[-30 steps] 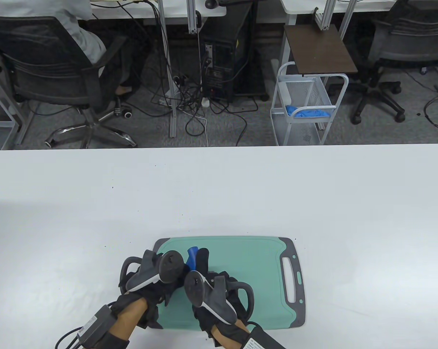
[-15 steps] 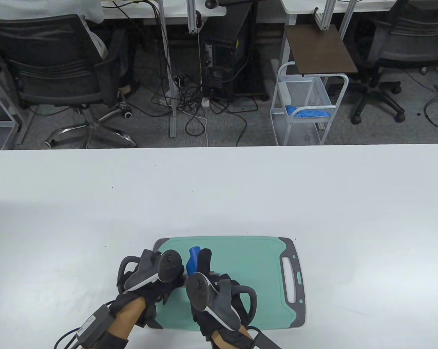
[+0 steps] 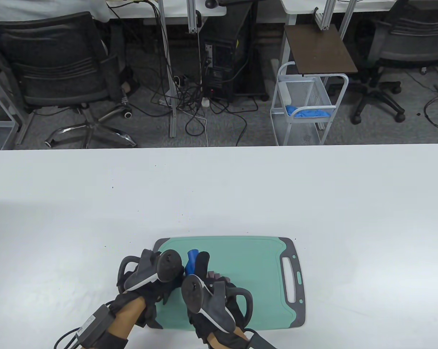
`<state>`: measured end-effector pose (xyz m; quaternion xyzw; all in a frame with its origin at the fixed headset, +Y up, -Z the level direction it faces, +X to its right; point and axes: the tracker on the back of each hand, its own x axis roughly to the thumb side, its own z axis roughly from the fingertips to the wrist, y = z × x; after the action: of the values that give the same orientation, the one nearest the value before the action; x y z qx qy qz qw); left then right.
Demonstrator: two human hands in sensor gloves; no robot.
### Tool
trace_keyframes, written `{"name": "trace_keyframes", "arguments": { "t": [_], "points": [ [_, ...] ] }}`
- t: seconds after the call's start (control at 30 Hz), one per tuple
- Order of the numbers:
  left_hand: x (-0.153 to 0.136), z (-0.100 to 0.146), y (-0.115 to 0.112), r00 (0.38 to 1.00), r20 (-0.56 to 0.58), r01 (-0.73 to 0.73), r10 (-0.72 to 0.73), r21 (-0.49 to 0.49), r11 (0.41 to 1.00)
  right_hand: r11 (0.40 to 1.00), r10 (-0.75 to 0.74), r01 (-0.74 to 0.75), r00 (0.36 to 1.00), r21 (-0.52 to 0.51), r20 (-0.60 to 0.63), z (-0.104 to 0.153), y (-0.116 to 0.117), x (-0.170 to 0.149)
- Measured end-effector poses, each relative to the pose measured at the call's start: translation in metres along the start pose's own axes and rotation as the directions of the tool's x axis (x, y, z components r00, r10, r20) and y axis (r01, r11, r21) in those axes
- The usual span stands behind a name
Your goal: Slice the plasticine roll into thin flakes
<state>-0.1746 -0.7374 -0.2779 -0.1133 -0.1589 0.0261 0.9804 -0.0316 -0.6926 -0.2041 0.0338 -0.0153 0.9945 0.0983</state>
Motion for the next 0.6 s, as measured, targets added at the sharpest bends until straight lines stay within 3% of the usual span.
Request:
{"name": "trace_keyframes", "arguments": {
  "t": [0.6],
  "points": [
    [0.000,-0.001,0.000,1.000,-0.005,-0.003,0.003,0.001,1.000,0.997,0.073,-0.072,0.997,-0.035,0.015,-0.004,0.016,0.010]
  ]
}}
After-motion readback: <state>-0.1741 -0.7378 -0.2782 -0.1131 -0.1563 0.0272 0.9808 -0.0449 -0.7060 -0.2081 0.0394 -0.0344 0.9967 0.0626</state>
